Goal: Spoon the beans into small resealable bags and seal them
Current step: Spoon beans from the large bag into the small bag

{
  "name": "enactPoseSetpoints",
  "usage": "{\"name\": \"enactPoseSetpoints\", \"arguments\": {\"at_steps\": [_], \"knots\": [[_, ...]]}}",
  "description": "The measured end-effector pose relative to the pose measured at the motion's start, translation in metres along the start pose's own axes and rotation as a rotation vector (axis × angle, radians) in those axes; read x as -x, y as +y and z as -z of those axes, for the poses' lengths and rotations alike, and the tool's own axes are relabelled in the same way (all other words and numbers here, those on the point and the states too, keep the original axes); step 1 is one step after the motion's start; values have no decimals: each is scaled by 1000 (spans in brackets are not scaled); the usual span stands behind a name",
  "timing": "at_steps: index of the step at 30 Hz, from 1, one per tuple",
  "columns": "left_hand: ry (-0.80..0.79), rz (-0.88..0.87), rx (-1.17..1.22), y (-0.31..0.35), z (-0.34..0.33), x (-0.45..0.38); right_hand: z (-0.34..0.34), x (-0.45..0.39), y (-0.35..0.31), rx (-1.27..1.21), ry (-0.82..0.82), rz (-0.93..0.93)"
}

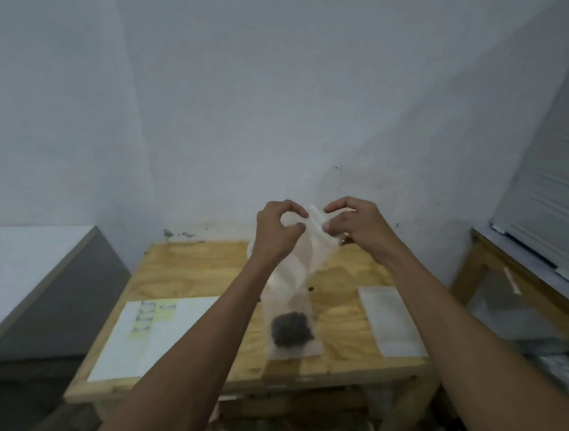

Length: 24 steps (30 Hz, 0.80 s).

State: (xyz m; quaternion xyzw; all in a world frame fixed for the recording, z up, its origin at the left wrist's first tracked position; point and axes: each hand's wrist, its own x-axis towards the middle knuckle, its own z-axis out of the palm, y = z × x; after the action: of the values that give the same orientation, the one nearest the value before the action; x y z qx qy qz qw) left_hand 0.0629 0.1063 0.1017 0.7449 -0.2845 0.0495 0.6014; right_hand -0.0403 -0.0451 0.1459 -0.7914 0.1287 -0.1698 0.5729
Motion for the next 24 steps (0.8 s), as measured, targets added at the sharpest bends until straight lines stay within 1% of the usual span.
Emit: {"name": "enactPoseSetpoints", "arguments": {"at_steps": [2, 3, 5, 7, 9, 11, 13, 15, 17, 20, 24], "knots": [[106, -72, -136, -5, 6, 4, -15, -4, 0, 21, 15, 23], [137, -110, -153, -6, 7, 6, -22, -5, 2, 32, 22, 31], [138, -139, -111, -5, 9, 9, -32, -9, 7, 44, 40, 44], [135, -59, -16, -3, 9, 11, -40, -12, 11, 51, 46, 59], [156, 70, 108, -4, 8, 11, -46, -12, 14, 71, 54, 76], [149, 219, 281, -3, 8, 10, -51, -13, 15, 74, 67, 78], [109, 320, 466, 0, 10, 11, -54, -13, 17, 50, 62, 74], [56, 337, 594, 2, 15, 11, -55, -14, 18, 26, 43, 76], [16, 334, 653, 1, 19, 12, -56, -15, 19, -6, 21, 78], [-2, 349, 692, -3, 24, 12, -57, -15, 17, -60, -17, 70], [-26, 348, 684, -5, 27, 12, -61, -15, 16, -134, -78, 48]]}}
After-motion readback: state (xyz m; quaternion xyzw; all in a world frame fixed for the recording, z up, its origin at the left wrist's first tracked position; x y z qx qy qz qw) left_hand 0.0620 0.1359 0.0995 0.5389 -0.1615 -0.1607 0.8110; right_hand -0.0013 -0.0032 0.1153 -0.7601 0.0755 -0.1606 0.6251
